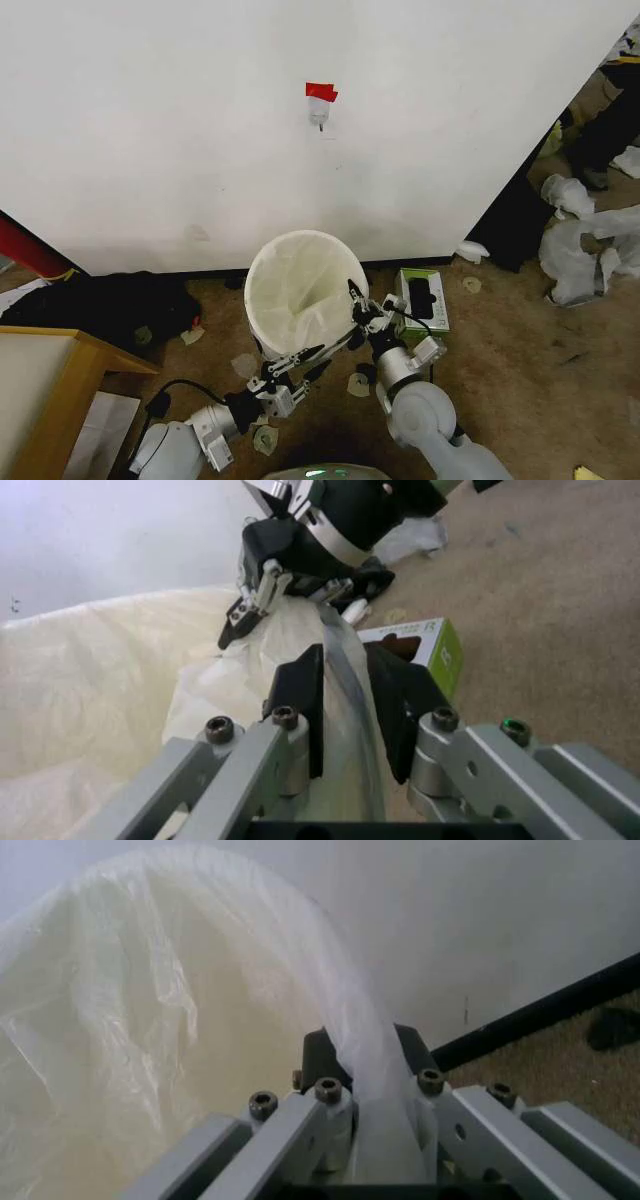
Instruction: Place the garbage bag over the trash bin.
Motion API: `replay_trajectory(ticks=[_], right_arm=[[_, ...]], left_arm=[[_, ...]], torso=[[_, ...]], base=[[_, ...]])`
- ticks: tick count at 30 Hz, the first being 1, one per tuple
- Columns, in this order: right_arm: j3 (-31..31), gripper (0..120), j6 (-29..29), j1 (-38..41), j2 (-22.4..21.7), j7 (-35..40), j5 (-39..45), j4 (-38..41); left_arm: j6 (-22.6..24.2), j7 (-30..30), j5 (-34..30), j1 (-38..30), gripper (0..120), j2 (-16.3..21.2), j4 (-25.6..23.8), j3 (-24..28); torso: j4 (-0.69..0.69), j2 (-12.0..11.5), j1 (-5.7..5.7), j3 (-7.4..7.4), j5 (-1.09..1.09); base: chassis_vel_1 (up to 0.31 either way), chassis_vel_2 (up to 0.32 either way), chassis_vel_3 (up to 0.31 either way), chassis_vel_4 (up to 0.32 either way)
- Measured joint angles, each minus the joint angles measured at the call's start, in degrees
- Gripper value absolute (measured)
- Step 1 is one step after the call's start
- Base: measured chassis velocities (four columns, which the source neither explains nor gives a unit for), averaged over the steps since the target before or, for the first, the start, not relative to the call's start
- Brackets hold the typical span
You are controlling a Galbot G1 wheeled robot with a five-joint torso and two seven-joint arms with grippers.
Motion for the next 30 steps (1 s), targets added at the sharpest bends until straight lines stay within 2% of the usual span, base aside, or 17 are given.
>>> replay_trajectory(ticks=[7,13,22,24,28,30], right_arm=[[-0.2,1,-0.2,0.1,0.1,0.0,-0.7,0.0],[0.0,1,-0.2,0.5,0.2,-0.1,-0.8,-0.2],[0.0,1,-0.4,0.5,0.2,-0.2,-0.9,-0.6],[0.1,1,-0.3,0.5,0.4,-0.2,-1.1,-0.9],[0.0,1,1.1,0.5,0.8,-0.9,-4.8,-2.3],[-0.1,1,1.1,0.4,0.9,-1.0,-5.2,-2.4]], left_arm=[[0.1,0.7,1.2,0.1,16,0.6,-1.1,-0.6],[-0.5,1.8,-0.1,0.1,0,1.1,-1.9,-0.3],[-1.1,2.2,-0.1,0.2,0,1.0,-1.8,-0.6],[-1.0,0.0,0.8,0.9,6,0.9,-2.3,-0.5],[3.2,-6.7,1.3,3.4,22,1.5,-4.9,1.3],[3.9,-7.4,1.2,3.7,26,1.6,-5.2,1.9]], torso=[[0.00,0.0,0.00,0.00,0.00],[0.00,0.0,0.00,0.00,0.00],[-0.01,0.0,0.00,0.00,0.00],[-0.01,0.0,0.00,0.00,0.00],[0.00,0.0,0.00,0.00,0.00],[0.00,0.0,0.00,0.00,0.00]], base=[[0.000,0.000,0.000,0.000],[0.000,0.000,0.000,0.000],[0.000,0.000,0.000,0.000],[0.000,0.000,0.000,0.000],[0.000,0.000,0.000,0.000],[0.000,0.000,0.000,0.000]])
